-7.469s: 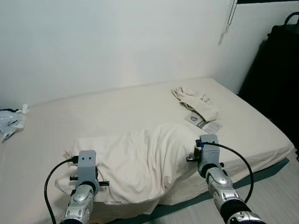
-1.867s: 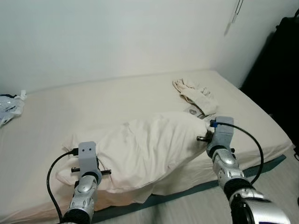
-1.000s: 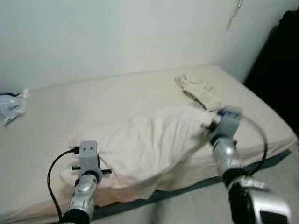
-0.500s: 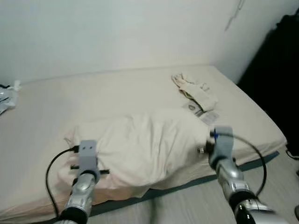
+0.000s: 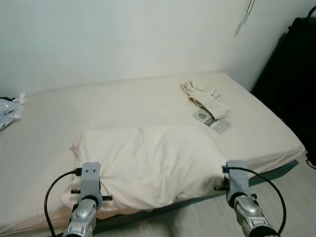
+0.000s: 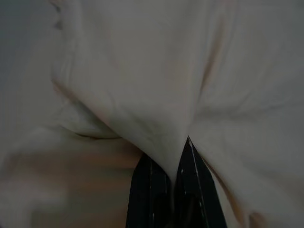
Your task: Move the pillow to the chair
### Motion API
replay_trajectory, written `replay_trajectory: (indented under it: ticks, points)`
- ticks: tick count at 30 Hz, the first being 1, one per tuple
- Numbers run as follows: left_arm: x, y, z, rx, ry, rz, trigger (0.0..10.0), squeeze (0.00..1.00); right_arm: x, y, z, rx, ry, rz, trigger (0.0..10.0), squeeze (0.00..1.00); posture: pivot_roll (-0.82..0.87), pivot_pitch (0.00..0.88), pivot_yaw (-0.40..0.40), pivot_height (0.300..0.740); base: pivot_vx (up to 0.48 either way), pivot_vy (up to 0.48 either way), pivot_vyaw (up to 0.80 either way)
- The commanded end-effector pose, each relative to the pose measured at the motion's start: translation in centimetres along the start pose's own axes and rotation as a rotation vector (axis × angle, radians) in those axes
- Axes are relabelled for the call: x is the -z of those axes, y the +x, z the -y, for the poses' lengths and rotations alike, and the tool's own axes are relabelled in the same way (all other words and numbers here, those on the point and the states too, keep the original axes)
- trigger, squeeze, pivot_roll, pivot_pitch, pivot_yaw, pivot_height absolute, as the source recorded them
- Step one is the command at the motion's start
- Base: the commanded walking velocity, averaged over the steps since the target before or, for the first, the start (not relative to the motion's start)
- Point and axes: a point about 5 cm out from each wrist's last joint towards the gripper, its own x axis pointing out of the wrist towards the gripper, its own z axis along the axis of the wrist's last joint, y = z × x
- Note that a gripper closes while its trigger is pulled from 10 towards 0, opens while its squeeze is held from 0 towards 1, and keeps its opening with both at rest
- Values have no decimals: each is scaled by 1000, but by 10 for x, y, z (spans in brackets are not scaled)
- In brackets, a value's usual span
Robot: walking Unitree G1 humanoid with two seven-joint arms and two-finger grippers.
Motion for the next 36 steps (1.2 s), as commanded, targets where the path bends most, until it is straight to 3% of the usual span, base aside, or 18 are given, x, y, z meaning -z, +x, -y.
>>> replay_trajectory:
  ticks: [1,6,8,10,13,16,28,29,36]
  points:
    - [3,-1,6,26,7,-19,10000,0,3,-1,-3,4,-3,-13,10000,0,-37,90,16,740,0,0,0]
    - [2,0,5,29,-8,-25,10000,0,-3,1,-13,3,0,16,10000,0,-26,72,-19,740,0,0,0]
    - [2,0,5,25,-18,-32,10000,0,0,2,-22,-64,22,-31,10000,0,-16,60,-25,740,0,0,0]
    - [-5,2,4,25,-103,-20,10000,0,-10,3,-33,-157,64,6,10000,0,-11,85,-37,740,0,0,0]
    - [-7,4,-3,-34,-93,-3,10000,0,-16,4,-42,-182,-9,29,10000,0,-37,67,-21,740,0,0,0]
    - [-9,5,-2,-38,-89,2,10000,0,-20,4,-44,-180,-25,47,10000,0,-50,63,-15,740,0,0,0]
    - [-30,10,17,13,-92,79,10000,0,-50,8,-36,-155,30,190,10000,0,-46,56,10,740,0,0,0]
    - [-39,10,19,5,-91,141,10000,0,-54,9,-36,-155,44,198,10000,0,-47,53,12,740,0,0,0]
    - [-67,9,41,120,-124,256,10000,0,-81,6,-57,-272,30,324,10000,0,-39,51,2,740,0,0,0]
